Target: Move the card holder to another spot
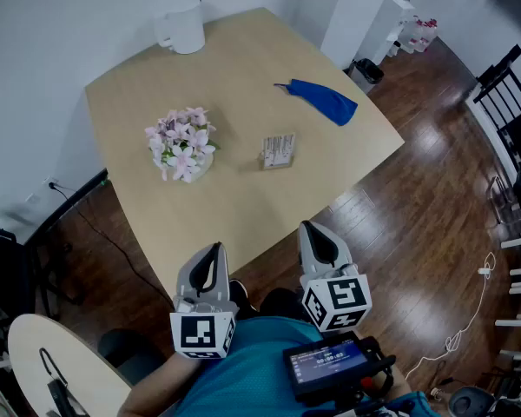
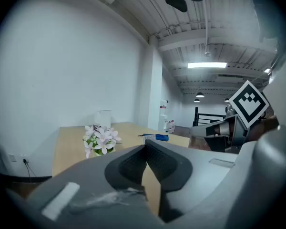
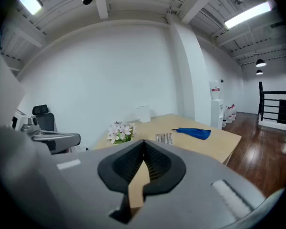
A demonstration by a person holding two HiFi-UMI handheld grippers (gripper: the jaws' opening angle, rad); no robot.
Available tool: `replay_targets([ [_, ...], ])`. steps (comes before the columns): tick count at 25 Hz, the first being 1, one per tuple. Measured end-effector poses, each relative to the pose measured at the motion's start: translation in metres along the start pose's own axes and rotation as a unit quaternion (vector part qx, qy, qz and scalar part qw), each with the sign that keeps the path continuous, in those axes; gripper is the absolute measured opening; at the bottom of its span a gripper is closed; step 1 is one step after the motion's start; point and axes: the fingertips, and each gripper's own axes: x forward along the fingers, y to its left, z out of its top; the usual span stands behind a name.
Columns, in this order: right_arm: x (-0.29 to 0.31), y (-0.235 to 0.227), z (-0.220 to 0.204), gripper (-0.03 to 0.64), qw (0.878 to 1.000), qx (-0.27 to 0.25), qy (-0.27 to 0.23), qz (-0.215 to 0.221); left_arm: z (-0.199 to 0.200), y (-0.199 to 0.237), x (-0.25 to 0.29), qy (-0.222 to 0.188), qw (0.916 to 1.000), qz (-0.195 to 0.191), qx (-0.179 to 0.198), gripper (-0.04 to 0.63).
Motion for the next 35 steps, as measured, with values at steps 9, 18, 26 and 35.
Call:
replay_targets([
  [9, 0.069, -0.044, 0.007, -0.006, 1.000, 0.008, 0.022, -0.003, -0.002, 0.028, 0.042, 0.033, 0.9978, 0.056, -0.012, 0.017],
  [18, 0.149, -0.100, -0.027, 0.055, 0.997, -0.018, 0.078, 0.020, -0.003, 0.023, 0.099, 0.069, 0.9939, 0.086, 0.003, 0.017],
  [26, 0.208, -0.126, -0.083, 0.087, 0.987, -0.033, 0.150, 0.052, -0.012, 0.015, 0.119, 0.106, 0.9855, 0.130, 0.026, 0.017],
  [35, 0.243, -0.134, -0.115, 0.101, 0.978, -0.057, 0.187, 0.068, -0.016, 0.026, 0.112, 0.110, 0.9792, 0.170, 0.013, 0.017],
])
